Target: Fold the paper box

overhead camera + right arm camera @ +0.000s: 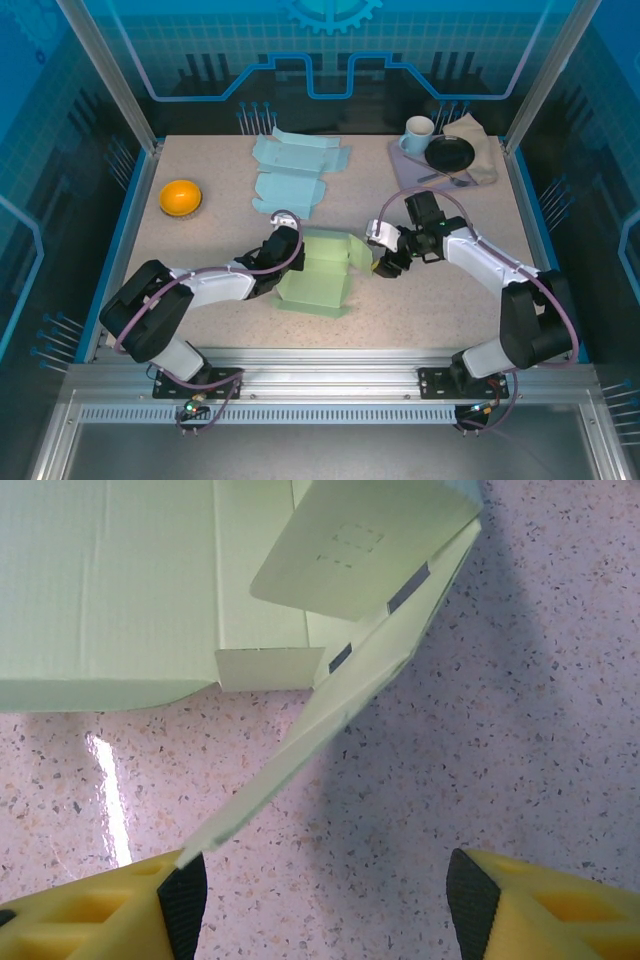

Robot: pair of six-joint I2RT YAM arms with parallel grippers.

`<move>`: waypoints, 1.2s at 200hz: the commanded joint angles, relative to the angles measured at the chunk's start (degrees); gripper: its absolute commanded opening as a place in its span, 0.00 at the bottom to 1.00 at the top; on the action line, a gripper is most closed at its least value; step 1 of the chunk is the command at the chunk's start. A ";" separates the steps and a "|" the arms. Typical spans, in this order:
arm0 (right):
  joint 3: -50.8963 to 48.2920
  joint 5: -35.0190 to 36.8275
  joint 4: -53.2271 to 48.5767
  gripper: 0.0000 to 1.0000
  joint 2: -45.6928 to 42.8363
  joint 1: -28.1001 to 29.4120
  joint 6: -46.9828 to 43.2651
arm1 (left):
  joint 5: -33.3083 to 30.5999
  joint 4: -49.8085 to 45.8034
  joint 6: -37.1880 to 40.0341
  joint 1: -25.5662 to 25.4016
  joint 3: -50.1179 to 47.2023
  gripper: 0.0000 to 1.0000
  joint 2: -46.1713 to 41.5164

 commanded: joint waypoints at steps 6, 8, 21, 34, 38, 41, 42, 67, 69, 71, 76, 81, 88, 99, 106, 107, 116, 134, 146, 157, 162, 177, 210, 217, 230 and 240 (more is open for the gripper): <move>0.05 -2.26 1.57 0.67 0.13 1.42 2.20 | 1.00 1.04 -0.27 0.27 0.33 0.00 -0.32; 0.07 -2.52 1.71 0.67 0.12 1.51 2.51 | 1.00 1.05 -0.24 0.27 0.36 0.00 -0.26; 0.27 -3.88 2.51 0.67 0.26 2.10 3.83 | 1.21 0.98 -0.57 0.21 0.57 0.00 0.11; 0.88 -4.93 2.74 0.67 0.93 2.56 5.21 | 1.35 0.91 -1.02 0.16 0.84 0.00 0.43; 1.24 -5.09 2.67 0.67 1.25 2.67 5.71 | 1.38 0.95 -1.15 0.15 0.89 0.00 0.51; 1.48 -5.25 2.57 0.67 1.41 2.75 6.09 | 1.35 0.91 -1.20 0.15 0.93 0.00 0.54; 1.61 -5.35 2.56 0.67 1.50 2.76 6.20 | 1.35 0.89 -1.20 0.15 0.92 0.00 0.55; 4.00 -6.21 1.67 0.67 3.47 3.75 9.45 | 1.10 0.53 -1.47 0.11 1.31 0.00 0.86; 4.18 -6.23 1.60 0.67 3.67 3.87 9.75 | 1.04 0.52 -1.49 0.07 1.31 0.00 0.89; 4.40 -6.19 1.54 0.67 3.81 3.97 10.13 | 1.03 0.46 -1.52 0.06 1.31 0.00 0.90; 4.87 -6.21 1.42 0.67 4.28 4.20 11.33 | 0.94 0.30 -1.47 0.06 1.42 0.00 1.04; 5.43 -5.95 1.35 0.67 4.83 4.46 12.48 | 0.88 0.27 -1.57 0.07 1.43 0.00 1.05; 6.24 -5.52 1.32 0.67 5.60 4.88 14.49 | 0.91 0.27 -1.66 0.10 1.49 0.00 1.15; 8.17 -4.78 0.86 0.67 7.39 5.69 18.11 | 0.91 0.34 -1.87 0.06 1.67 0.00 1.40; 9.52 -4.59 0.19 0.67 8.62 6.13 20.10 | 0.94 0.25 -2.02 0.06 1.82 0.00 1.59; 9.67 -4.49 0.14 0.67 8.80 6.25 20.45 | 0.92 0.21 -2.05 0.06 1.84 0.00 1.60; 11.29 -3.56 -0.30 0.67 10.38 7.13 22.95 | 0.81 0.17 -2.32 0.00 2.07 0.00 1.82; 14.36 -1.94 -1.41 0.67 13.37 9.24 26.70 | 0.47 -0.05 -2.83 -0.15 2.35 0.00 2.04; 15.80 0.48 -1.68 0.67 15.10 10.70 28.62 | 0.35 -0.09 -3.05 -0.23 2.47 0.00 2.16; 16.48 1.92 -0.85 0.67 16.20 11.74 30.66 | 0.38 -0.03 -3.14 -0.37 2.55 0.00 2.28; 16.66 2.10 -0.40 0.67 16.59 12.08 31.68 | 0.40 0.01 -3.21 -0.51 2.56 0.00 2.24; 16.60 3.79 1.33 0.67 17.25 13.00 34.23 | 0.46 0.17 -3.31 -0.67 2.57 0.00 2.39; 16.13 9.79 4.44 0.67 17.73 13.40 42.00 | 0.73 0.61 -3.92 -0.99 2.28 0.00 2.53; 15.88 10.67 4.93 0.66 17.75 13.51 43.25 | 0.77 0.69 -4.16 -1.06 2.18 0.00 2.52; 14.65 12.08 6.40 0.66 17.66 13.99 45.16 | 0.96 0.78 -4.52 -1.04 2.11 0.00 2.23; 13.33 13.06 8.52 0.66 17.59 14.36 46.38 | 1.21 1.04 -4.80 -1.01 2.00 0.00 2.05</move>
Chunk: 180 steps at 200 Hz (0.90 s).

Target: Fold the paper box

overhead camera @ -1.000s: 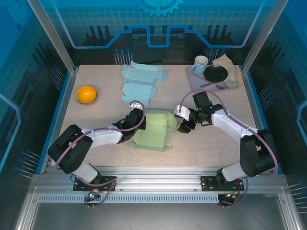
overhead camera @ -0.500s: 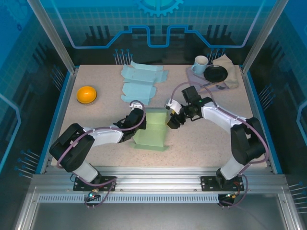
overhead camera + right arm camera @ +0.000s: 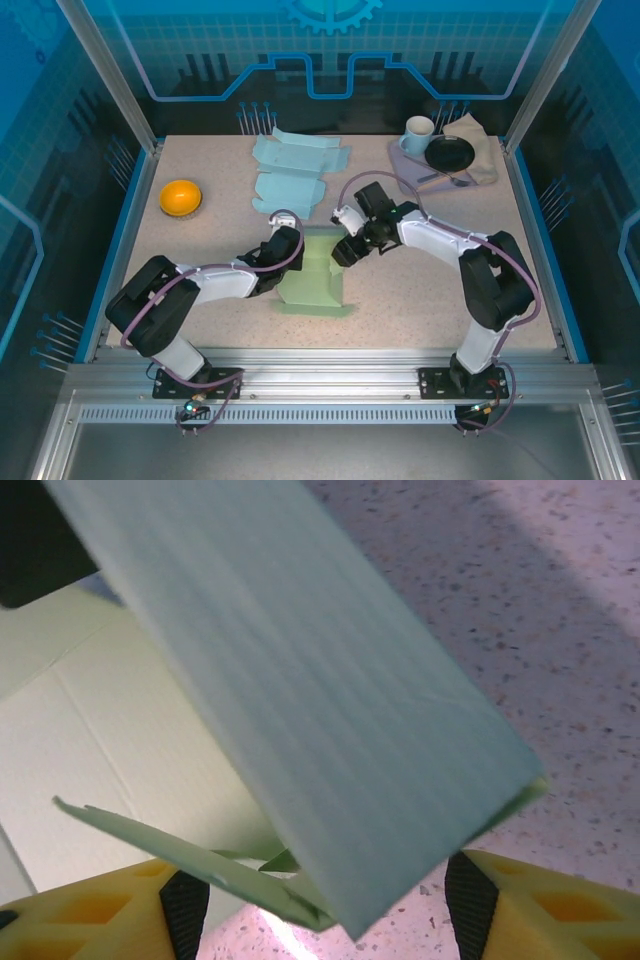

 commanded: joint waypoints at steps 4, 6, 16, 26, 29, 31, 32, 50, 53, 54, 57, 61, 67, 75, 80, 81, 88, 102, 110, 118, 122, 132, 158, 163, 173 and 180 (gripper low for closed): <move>-1.90 5.03 7.53 0.66 0.72 2.20 6.88 | 3.53 2.35 -2.62 -1.38 1.19 0.00 -0.23; -2.33 5.22 8.22 0.66 0.66 2.36 7.10 | 3.55 2.37 -2.66 -1.36 1.26 0.00 -0.23; -4.05 5.79 10.80 0.66 0.29 2.82 7.72 | 3.88 2.56 -2.91 -1.34 1.23 0.00 -0.23; -5.43 7.26 13.39 0.66 -0.19 3.21 8.46 | 4.09 2.64 -3.06 -1.39 1.35 0.00 -0.23; -5.89 7.88 14.17 0.66 -0.29 3.32 8.63 | 4.30 2.63 -3.12 -1.39 1.36 0.00 -0.10; -6.12 8.15 14.69 0.66 -0.41 3.43 8.83 | 4.27 2.66 -3.11 -1.37 1.32 0.00 -0.09; -6.25 8.25 14.95 0.66 -0.51 3.46 8.88 | 4.35 2.66 -3.15 -1.33 1.34 0.00 -0.11; -8.20 10.20 18.61 0.65 -1.34 3.74 9.45 | 4.61 2.57 -3.58 -1.51 1.21 0.00 -0.11; -8.39 10.66 18.90 0.65 -1.39 3.75 9.53 | 4.61 2.50 -3.62 -1.56 1.19 0.00 -0.14; -8.44 10.83 18.99 0.65 -1.45 3.80 9.54 | 4.61 2.50 -3.67 -1.56 1.23 0.00 -0.10; -8.60 11.23 19.33 0.65 -1.58 3.84 9.66 | 4.61 2.40 -3.71 -1.53 1.18 0.00 -0.10; -8.90 11.52 19.68 0.65 -1.67 3.82 9.68 | 4.49 2.24 -3.86 -1.56 1.21 0.00 -0.18; -9.36 12.00 20.18 0.65 -1.80 3.87 9.66 | 4.43 2.00 -3.94 -1.55 1.23 0.00 -0.23; -9.77 13.14 20.61 0.64 -2.08 3.93 9.69 | 4.30 1.88 -4.00 -1.54 1.19 0.00 -0.23; -10.15 13.83 20.89 0.64 -2.28 4.06 9.65 | 4.16 1.78 -4.09 -1.52 1.11 0.00 -0.32; -10.24 13.95 20.95 0.64 -2.28 4.04 9.68 | 4.17 1.79 -4.08 -1.50 1.11 0.00 -0.32; -10.78 14.58 21.32 0.64 -2.61 4.02 9.63 | 4.01 1.63 -4.23 -1.52 1.10 0.00 -0.28; -12.13 15.47 22.60 0.63 -3.31 4.02 9.64 | 3.81 1.28 -4.56 -1.56 1.01 0.00 -0.39; -12.79 15.66 23.01 0.63 -3.84 4.02 9.48 | 3.82 1.18 -4.58 -1.55 1.01 0.00 -0.33; -13.32 16.29 23.20 0.62 -4.29 3.97 9.59 | 3.65 0.88 -4.73 -1.53 1.05 0.00 -0.34; -13.59 16.71 23.35 0.62 -4.58 3.97 9.61 | 3.49 0.62 -4.90 -1.49 1.05 0.00 -0.34; -14.56 17.16 23.76 0.62 -5.23 3.93 9.48 | 3.14 0.08 -5.23 -1.56 1.18 0.00 -0.40; -16.44 20.90 24.41 0.57 -6.31 3.76 10.84 | 3.05 -0.53 -6.42 -1.56 0.83 0.00 -0.97; -16.63 21.41 24.50 0.55 -6.38 3.60 11.16 | 3.23 -0.73 -6.90 -1.56 0.79 0.00 -1.05; -16.75 22.90 24.53 0.50 -6.34 3.66 11.99 | 3.61 -1.40 -8.00 -1.52 0.84 0.00 -1.49; -16.66 23.93 24.60 0.46 -6.25 3.69 12.66 | 3.89 -1.99 -8.82 -1.55 0.83 0.00 -1.69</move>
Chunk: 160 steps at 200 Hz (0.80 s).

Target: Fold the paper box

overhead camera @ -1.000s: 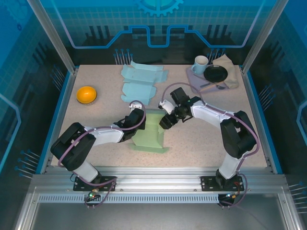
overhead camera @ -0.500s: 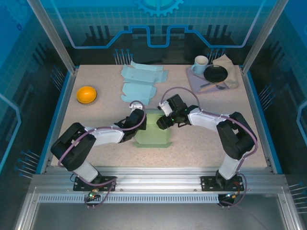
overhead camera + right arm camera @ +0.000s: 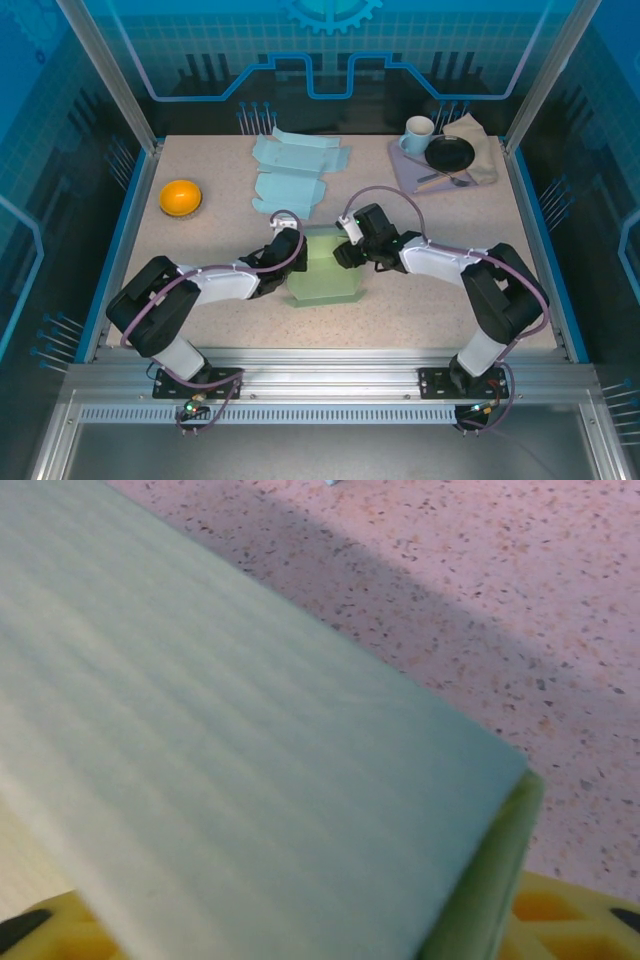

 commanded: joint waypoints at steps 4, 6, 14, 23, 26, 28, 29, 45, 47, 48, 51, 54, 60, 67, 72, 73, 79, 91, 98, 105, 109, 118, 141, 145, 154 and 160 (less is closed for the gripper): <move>-0.85 9.01 1.13 0.43 -0.64 -0.10 3.37 | 1.72 -2.91 -3.96 -0.25 0.98 0.00 -1.94; -0.82 9.39 1.14 0.41 -0.56 -0.09 3.68 | 1.69 -3.22 -4.32 -0.31 1.05 0.00 -1.97; -0.56 11.80 0.77 0.35 -0.41 0.14 5.50 | 1.00 -5.10 -6.14 -0.39 1.42 0.00 -2.14; -0.07 15.68 -0.37 0.32 -0.15 0.62 8.09 | -0.33 -7.41 -9.05 -0.65 2.03 0.00 -2.23; 0.20 17.15 -0.79 0.32 0.04 0.88 9.10 | -0.69 -7.93 -9.86 -0.76 2.18 0.00 -2.16; 0.46 17.64 -1.21 0.32 0.13 1.05 9.68 | -0.94 -8.23 -10.39 -0.79 2.23 0.00 -2.18; 0.53 18.15 -1.40 0.32 0.19 1.14 9.91 | -1.04 -8.34 -10.69 -0.84 2.37 0.00 -2.18; 2.53 26.02 -5.57 0.27 1.44 2.75 13.75 | -3.25 -11.68 -14.66 -1.50 3.30 0.00 -2.07; 3.01 27.16 -6.16 0.27 1.69 2.97 14.08 | -3.49 -12.07 -15.04 -1.64 3.41 0.00 -2.09; 3.17 27.70 -6.82 0.27 1.81 3.07 14.40 | -3.54 -12.24 -15.26 -1.70 3.49 0.00 -2.14; 3.83 29.33 -8.34 0.27 2.19 3.42 15.14 | -3.99 -12.76 -15.83 -1.81 3.68 0.00 -2.15; 4.56 31.03 -9.38 0.27 2.59 3.67 15.88 | -4.36 -13.31 -16.32 -1.94 3.86 0.00 -2.10; 5.83 33.98 -12.35 0.27 3.51 4.09 17.18 | -4.74 -14.24 -16.96 -2.29 4.29 0.00 -2.22; 7.35 36.56 -15.28 0.27 4.65 4.59 18.02 | -5.55 -15.67 -17.68 -2.67 4.91 0.00 -2.43; 8.33 38.57 -17.32 0.27 5.44 4.89 18.97 | -6.43 -17.12 -18.39 -2.81 5.44 0.00 -2.51; 8.51 39.03 -17.76 0.27 5.57 4.90 19.21 | -6.60 -17.35 -18.56 -2.90 5.56 0.00 -2.48; 9.43 41.08 -19.88 0.27 6.32 5.27 20.31 | -7.76 -18.78 -19.32 -3.09 6.01 0.00 -2.58; 10.12 43.37 -22.15 0.27 7.07 5.39 21.97 | -10.01 -20.93 -20.80 -3.27 6.52 0.00 -2.93; 10.03 44.37 -22.96 0.28 7.04 5.45 23.15 | -10.94 -21.83 -21.48 -3.31 6.58 0.00 -3.19; 9.55 45.04 -23.20 0.28 6.82 5.40 23.97 | -11.63 -22.48 -21.87 -3.29 6.64 0.00 -3.41; 9.29 45.35 -23.14 0.28 6.64 5.36 24.19 | -11.87 -22.59 -21.97 -3.27 6.63 0.00 -3.55; 8.82 45.41 -22.94 0.29 6.23 5.16 24.30 | -12.04 -22.75 -22.08 -3.26 6.39 0.00 -3.85; 8.01 44.29 -21.90 0.30 5.49 4.33 23.58 | -11.95 -22.78 -21.92 -3.26 6.53 0.00 -3.95; 7.62 43.36 -20.84 0.31 5.08 4.16 22.71 | -11.88 -22.78 -21.93 -3.26 6.55 0.00 -3.79; 6.54 40.69 -18.30 0.32 4.14 3.75 21.12 | -11.80 -23.00 -21.97 -3.27 6.77 0.00 -3.51; 6.08 39.67 -17.63 0.32 3.56 3.51 21.05 | -11.78 -23.24 -21.96 -3.33 6.95 0.00 -3.20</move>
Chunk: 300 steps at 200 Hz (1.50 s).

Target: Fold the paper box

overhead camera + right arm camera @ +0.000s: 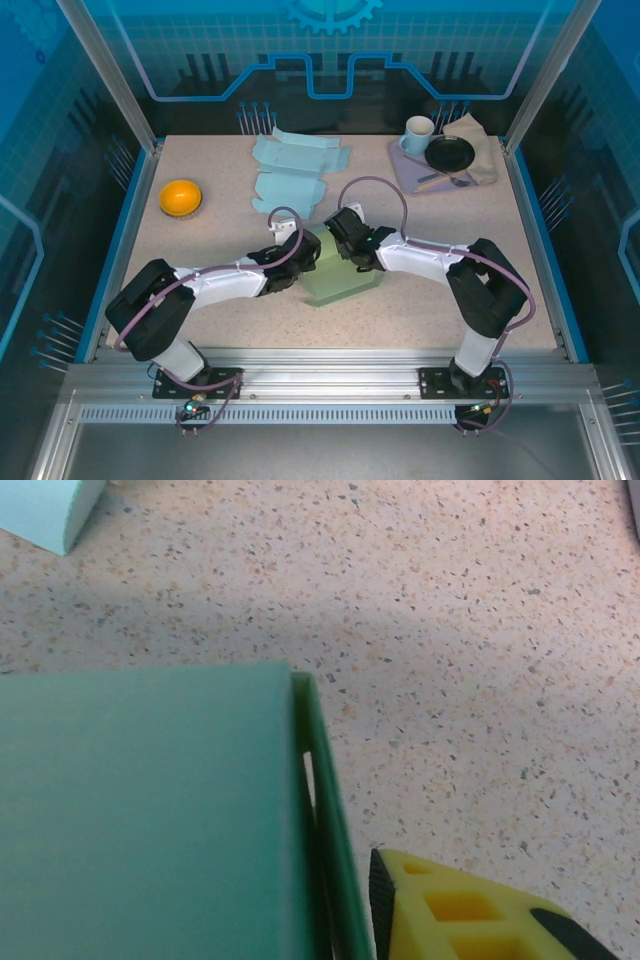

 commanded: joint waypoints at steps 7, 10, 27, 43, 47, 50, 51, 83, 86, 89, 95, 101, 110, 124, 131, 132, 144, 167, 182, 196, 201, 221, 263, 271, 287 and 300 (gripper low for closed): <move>-3.94 8.08 -5.33 0.32 -1.98 -4.71 0.01 | -7.34 -8.17 -2.76 1.24 0.82 0.00 -1.85; -3.92 8.22 -5.69 0.31 -2.20 -4.87 0.22 | -7.37 -8.42 -2.85 1.24 0.95 0.00 -1.71; -3.76 10.44 -7.90 0.31 -2.50 -5.84 0.78 | -7.34 -8.97 -3.07 1.22 1.28 0.00 -1.01; -4.28 11.15 -8.99 0.31 -2.53 -7.29 0.90 | -7.39 -9.60 -3.20 1.24 1.64 0.00 -0.70; -4.61 11.04 -8.94 0.31 -2.73 -7.73 0.96 | -7.38 -9.61 -3.19 1.18 1.68 0.00 -0.67; -4.90 11.04 -8.91 0.31 -2.94 -7.96 0.97 | -7.42 -9.65 -3.25 1.19 1.68 0.00 -0.63; -5.02 10.96 -8.86 0.31 -2.98 -8.07 0.99 | -7.40 -9.67 -3.31 1.21 1.73 0.00 -0.66; -6.88 12.42 -9.59 0.31 -4.72 -10.00 2.01 | -7.90 -10.73 -3.07 1.21 2.43 0.00 -0.02; -6.82 12.45 -9.75 0.31 -4.69 -10.10 2.13 | -8.01 -10.89 -3.03 1.22 2.58 0.00 0.07; -6.76 12.22 -9.78 0.31 -4.61 -10.18 2.07 | -8.00 -11.06 -3.03 1.17 2.72 0.00 0.23; -6.64 12.09 -9.98 0.31 -4.41 -10.29 2.13 | -8.13 -11.35 -3.07 1.19 3.13 0.00 0.64; -6.32 12.32 -10.29 0.31 -4.19 -10.33 2.32 | -8.24 -11.68 -3.04 1.23 3.40 0.00 1.00; -5.99 11.86 -10.28 0.31 -3.94 -10.16 2.05 | -8.39 -12.13 -3.17 1.19 3.83 0.00 1.51; -6.82 8.88 -7.06 0.33 -5.13 -9.70 0.35 | -8.39 -12.29 -3.13 1.20 4.22 0.00 2.10; -8.48 4.58 -2.90 0.39 -6.60 -9.72 -1.37 | -8.43 -12.34 -3.06 1.23 4.41 0.00 2.36; -8.78 4.21 -2.56 0.40 -6.92 -9.74 -1.76 | -8.43 -12.29 -3.00 1.23 4.50 0.00 2.46; -11.24 -5.04 4.30 0.48 -10.12 -9.94 -3.32 | -8.44 -12.58 -2.89 1.24 4.96 0.00 3.15; -13.38 -15.25 6.61 0.57 -14.55 -9.94 -4.43 | -8.60 -13.72 -2.58 1.22 6.48 0.00 4.84; -14.22 -21.04 6.54 0.62 -16.65 -9.56 -6.23 | -8.53 -14.04 -2.58 1.16 7.13 0.00 5.77; -15.61 -24.85 6.38 0.65 -19.40 -9.13 -8.19 | -8.53 -14.27 -2.58 1.24 7.45 0.00 6.41; -16.29 -26.24 6.63 0.66 -20.66 -8.92 -8.61 | -8.60 -14.39 -2.63 1.23 7.57 0.00 6.55; -18.30 -30.36 6.54 0.69 -25.50 -8.79 -9.53 | -8.61 -14.38 -2.41 1.28 7.92 0.00 7.03; -16.01 -29.34 5.77 0.67 -23.39 -8.09 -14.79 | -8.18 -14.13 -2.15 1.19 8.01 0.00 6.87; -15.78 -30.68 7.63 0.67 -21.46 -8.32 -17.13 | -8.04 -14.17 -2.00 1.29 8.06 0.00 6.71; -14.69 -34.65 10.50 0.63 -17.07 -10.51 -20.92 | -7.74 -14.01 -1.33 1.24 7.99 0.00 6.34; -13.57 -38.49 11.75 0.62 -14.07 -12.72 -22.06 | -7.48 -13.87 -0.94 1.28 7.76 0.00 5.91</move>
